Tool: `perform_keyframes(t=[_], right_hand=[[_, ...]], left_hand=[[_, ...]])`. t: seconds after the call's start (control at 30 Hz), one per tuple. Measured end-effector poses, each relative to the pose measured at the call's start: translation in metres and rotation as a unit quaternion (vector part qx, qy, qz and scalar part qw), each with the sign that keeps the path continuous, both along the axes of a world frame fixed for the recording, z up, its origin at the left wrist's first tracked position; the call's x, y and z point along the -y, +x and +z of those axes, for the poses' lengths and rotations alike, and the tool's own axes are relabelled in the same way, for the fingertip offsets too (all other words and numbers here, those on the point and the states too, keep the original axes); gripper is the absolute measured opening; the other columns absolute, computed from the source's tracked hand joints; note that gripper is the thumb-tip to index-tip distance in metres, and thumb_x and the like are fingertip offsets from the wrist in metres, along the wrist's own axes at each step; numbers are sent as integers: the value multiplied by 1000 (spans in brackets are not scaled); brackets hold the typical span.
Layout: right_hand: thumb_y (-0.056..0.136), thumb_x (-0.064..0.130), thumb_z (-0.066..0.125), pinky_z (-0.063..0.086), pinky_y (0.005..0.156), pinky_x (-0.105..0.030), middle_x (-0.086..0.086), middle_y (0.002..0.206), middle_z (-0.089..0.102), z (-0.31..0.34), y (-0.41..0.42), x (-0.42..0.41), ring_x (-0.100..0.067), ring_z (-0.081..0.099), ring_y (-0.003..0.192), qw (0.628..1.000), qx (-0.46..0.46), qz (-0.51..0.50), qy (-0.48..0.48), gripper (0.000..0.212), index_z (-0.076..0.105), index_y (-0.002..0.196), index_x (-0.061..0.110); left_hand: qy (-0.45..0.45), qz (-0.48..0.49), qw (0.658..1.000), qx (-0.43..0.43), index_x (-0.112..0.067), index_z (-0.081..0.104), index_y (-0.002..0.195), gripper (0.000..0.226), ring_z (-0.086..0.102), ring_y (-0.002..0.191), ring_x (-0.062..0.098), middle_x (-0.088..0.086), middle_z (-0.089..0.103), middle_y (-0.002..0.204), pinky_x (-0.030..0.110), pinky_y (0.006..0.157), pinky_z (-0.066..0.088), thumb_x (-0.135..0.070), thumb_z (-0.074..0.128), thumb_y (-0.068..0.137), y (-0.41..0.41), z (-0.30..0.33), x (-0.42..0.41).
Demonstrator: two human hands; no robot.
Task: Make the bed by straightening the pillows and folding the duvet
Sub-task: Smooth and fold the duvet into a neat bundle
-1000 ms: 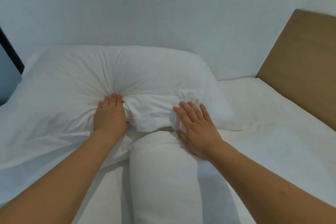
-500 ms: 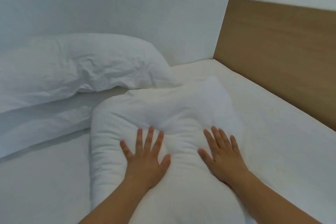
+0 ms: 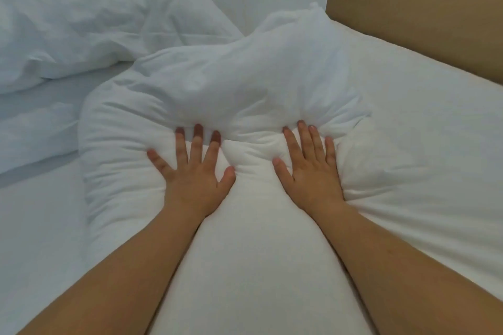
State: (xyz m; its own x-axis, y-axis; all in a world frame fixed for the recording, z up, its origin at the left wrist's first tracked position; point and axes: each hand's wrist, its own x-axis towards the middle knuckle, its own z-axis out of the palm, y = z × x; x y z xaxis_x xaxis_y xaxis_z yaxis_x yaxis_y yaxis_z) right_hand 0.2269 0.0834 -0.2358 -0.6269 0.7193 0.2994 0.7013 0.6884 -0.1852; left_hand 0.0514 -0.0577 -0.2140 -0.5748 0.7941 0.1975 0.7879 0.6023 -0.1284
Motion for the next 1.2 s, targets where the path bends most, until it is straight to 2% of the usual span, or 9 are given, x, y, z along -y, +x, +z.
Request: perform_keyframes(t=[0.17,0.37,0.53,0.7,0.87,0.97,1.07,1.13,1.2], right_hand=[[92,61,8,-8,119,-45,3,162,-10,10,2,1,-16,-10,148,999,33,1,-6,69,-4,153,32],[97,56,13,-5,119,-45,-1,162,-4,63,41,60,-19,-4,149,988,104,2,-110,66,3,155,24],[98,52,17,-2,120,-43,-4,162,7,114,149,150,-20,5,148,972,152,47,-175,64,11,154,22],[97,56,16,-16,117,-45,2,162,-8,132,278,227,-16,-13,148,979,161,26,-122,67,0,155,27],[93,63,25,-18,115,-46,2,160,-20,109,343,275,-18,-21,146,979,27,-115,-166,77,-8,153,27],[82,66,53,-4,117,-53,4,160,-18,106,358,295,-18,-15,147,912,-154,-265,-271,101,-8,153,28],[65,58,79,18,115,-54,-2,161,-5,116,353,304,-31,11,146,702,-345,-402,-477,124,-6,151,31],[46,64,87,33,107,-54,-10,157,20,109,346,301,-37,34,135,520,-431,-426,-602,136,7,151,27],[16,75,84,47,84,-50,-11,138,51,73,340,285,-36,54,115,484,-436,-367,-665,147,33,143,20]], left_hand=[[-27,3,999,25,-38,-10,152,74,-22,146,22,-5,-15,161,72,103,-19,-70,5,87,7,18,18],[-86,-25,959,270,-40,-9,151,66,-18,147,14,-11,-15,161,52,116,-14,-64,15,95,101,57,130],[-103,-34,960,259,-34,-19,151,104,-26,144,15,-10,-24,159,52,114,-19,-88,-13,62,231,82,218],[-149,-26,956,253,-31,-16,152,77,-24,146,19,-7,-22,160,60,111,-18,-70,10,91,325,98,255],[-97,-18,977,189,-29,-16,153,79,-23,146,20,-4,-21,160,59,111,-19,-69,4,87,397,82,284],[14,56,972,226,-33,0,154,89,-16,148,22,-3,-9,162,50,113,-18,-69,-2,73,440,67,298],[302,260,849,347,-20,40,140,73,19,141,30,11,26,153,42,117,8,-58,49,79,464,76,281],[440,420,644,465,-12,45,122,64,34,129,37,17,36,140,43,112,27,-39,73,71,465,86,269],[491,469,411,609,-7,43,125,71,45,124,39,18,41,140,45,104,41,-40,74,70,460,86,263]])
